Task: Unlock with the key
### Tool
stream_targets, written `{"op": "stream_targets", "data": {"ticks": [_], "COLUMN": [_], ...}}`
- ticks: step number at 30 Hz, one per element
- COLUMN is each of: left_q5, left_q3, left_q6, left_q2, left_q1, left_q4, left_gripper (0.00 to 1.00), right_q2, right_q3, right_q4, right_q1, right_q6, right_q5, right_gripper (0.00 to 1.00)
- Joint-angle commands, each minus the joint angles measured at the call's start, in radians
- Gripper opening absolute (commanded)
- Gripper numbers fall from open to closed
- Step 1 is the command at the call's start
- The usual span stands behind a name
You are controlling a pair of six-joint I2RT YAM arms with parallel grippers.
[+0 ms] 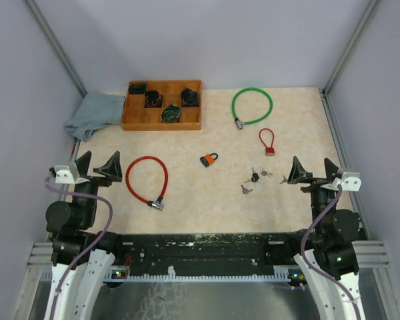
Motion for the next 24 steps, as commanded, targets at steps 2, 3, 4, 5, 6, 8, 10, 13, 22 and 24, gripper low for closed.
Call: {"op": "stream_targets", "data": {"ticks": [2, 3, 4, 5, 6, 8, 10, 13, 22, 24], "left_q5": [0.007, 0.008, 0.010, 0.013, 0.019, 0.027, 0.034, 0.065, 0.261, 0.296], "left_q3": [0.007, 0.007, 0.007, 0.008, 0.007, 0.007, 0.007, 0.017, 0.107, 0.134], "left_q6": [-0.014, -0.015, -0.016, -0.016, -0.016, -0.017, -0.022, -0.027, -0.062, -0.074], "left_q2": [-0.021, -0.023, -0.025, -0.026, -0.027, -0.026, -0.022, 0.004, 0.240, 0.319], "left_q1": [-0.018, -0.018, -0.019, -0.020, -0.019, -0.020, -0.021, -0.021, -0.021, -0.022], "left_q4": [-0.001, -0.004, -0.005, -0.005, -0.004, -0.003, -0.001, -0.003, -0.065, -0.085], "left_gripper": [1.00, 1.00, 1.00, 1.00, 1.00, 1.00, 1.00, 1.00, 1.00, 1.00], "right_q2": [0.023, 0.023, 0.024, 0.028, 0.033, 0.050, 0.066, 0.094, 0.280, 0.341], "right_q3": [0.035, 0.035, 0.034, 0.033, 0.035, 0.043, 0.052, 0.066, 0.165, 0.162], "right_q4": [0.026, 0.025, 0.026, 0.027, 0.027, 0.023, 0.008, -0.024, -0.161, -0.188], "right_q1": [-0.008, -0.008, -0.008, -0.009, -0.009, -0.008, -0.008, -0.008, -0.008, -0.008], "right_q6": [0.000, 0.003, 0.005, 0.008, 0.011, 0.021, 0.037, 0.076, 0.208, 0.233], "right_q5": [-0.006, -0.005, -0.005, -0.007, -0.007, -0.014, -0.027, -0.047, -0.135, -0.146], "right_gripper": [0.94, 0.94, 0.94, 0.94, 0.94, 0.94, 0.94, 0.94, 0.97, 0.97]}}
